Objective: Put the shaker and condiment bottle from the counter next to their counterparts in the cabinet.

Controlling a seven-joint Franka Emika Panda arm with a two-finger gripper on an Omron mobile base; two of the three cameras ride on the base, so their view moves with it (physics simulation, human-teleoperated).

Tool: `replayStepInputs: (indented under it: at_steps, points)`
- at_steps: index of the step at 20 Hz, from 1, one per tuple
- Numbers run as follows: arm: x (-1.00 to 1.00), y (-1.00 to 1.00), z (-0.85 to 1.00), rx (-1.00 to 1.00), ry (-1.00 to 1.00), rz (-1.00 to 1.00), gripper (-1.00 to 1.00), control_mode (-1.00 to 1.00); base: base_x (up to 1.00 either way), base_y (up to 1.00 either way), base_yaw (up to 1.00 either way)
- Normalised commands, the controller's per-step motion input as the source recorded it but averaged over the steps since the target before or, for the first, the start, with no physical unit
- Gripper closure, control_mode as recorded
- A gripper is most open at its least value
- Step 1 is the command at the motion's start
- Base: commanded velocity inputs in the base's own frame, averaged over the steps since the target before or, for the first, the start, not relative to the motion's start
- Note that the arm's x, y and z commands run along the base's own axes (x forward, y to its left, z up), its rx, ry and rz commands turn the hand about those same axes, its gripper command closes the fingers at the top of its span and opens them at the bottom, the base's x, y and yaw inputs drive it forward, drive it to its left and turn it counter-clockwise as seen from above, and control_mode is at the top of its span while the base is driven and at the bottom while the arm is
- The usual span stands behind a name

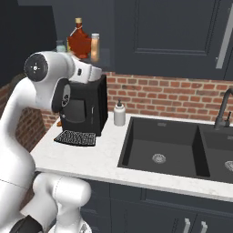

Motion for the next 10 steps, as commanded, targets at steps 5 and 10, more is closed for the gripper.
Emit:
replayStepInputs:
  at_steps: [5,10]
  points:
    - [-0.96,0.0,-0.05,0.02,0.0,0.0,-1.0,-1.0,0.0,0.0,0.0]
    - [-0.93,0.0,-0.19,0.0,0.0,0.0,-1.0,-1.0,0.0,0.0,0.0]
